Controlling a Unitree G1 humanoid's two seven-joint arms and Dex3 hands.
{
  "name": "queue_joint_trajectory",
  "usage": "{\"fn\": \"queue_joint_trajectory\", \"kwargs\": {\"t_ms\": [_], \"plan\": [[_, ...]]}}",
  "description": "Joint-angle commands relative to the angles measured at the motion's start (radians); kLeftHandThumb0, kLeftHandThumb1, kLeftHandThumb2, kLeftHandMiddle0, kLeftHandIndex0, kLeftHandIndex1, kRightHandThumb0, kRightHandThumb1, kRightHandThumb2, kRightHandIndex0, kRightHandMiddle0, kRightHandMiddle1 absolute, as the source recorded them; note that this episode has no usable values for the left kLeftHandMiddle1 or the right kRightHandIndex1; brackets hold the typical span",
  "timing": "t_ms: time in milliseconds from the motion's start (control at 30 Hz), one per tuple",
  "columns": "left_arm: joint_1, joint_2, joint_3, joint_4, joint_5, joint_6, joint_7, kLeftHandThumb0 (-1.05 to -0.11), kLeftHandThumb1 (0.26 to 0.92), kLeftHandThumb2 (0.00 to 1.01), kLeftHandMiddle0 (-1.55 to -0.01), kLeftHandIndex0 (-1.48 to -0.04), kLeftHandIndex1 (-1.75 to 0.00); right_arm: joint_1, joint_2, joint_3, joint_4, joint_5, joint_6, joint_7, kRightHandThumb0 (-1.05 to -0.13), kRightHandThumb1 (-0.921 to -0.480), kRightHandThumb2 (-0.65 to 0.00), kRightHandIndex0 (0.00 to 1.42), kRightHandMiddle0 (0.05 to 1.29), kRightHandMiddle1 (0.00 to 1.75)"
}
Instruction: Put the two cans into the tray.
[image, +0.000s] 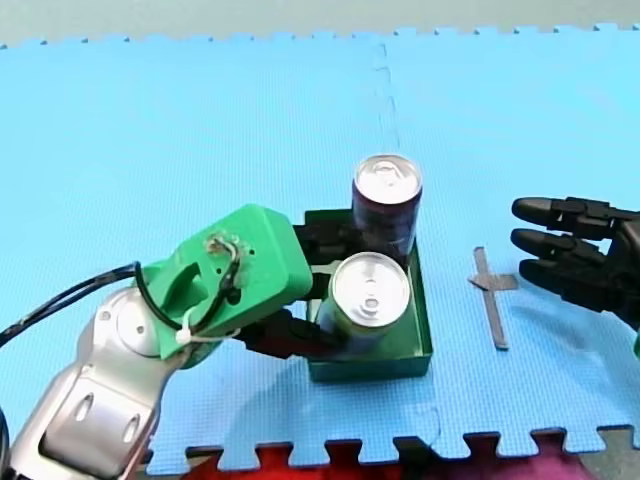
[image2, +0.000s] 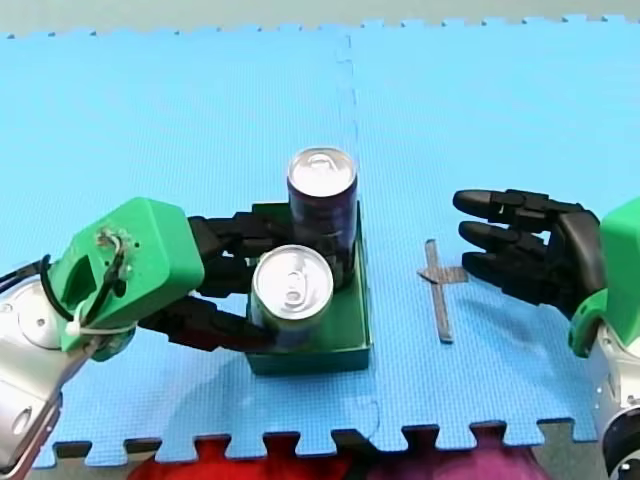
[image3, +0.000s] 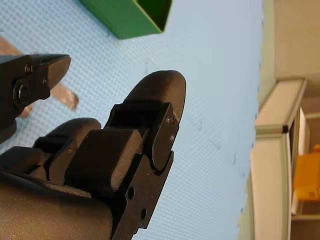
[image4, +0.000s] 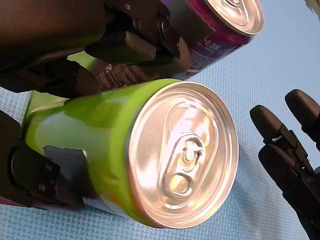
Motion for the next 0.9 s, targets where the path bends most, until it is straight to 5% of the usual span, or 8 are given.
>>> {"fn": "queue_joint_trajectory", "kwargs": {"t_ms": [0,867], "plan": [[0.000,0.003,-0.002,-0.001,-0.006,-0.002,-0.004,-1.048,0.900,0.00,-0.63,-0.26,0.00,-0.002,-0.006,-0.003,0.001,0.002,-0.002,0.000,-0.611,-0.834,0.000,0.70,1.11,0.00],[0.013,0.011,-0.008,-0.014,0.008,-0.019,0.022,-1.048,0.920,0.01,-0.72,-0.19,0.00,-0.001,-0.007,-0.006,0.002,0.001,-0.004,0.001,-0.627,-0.827,-0.001,0.72,1.11,0.00]]}}
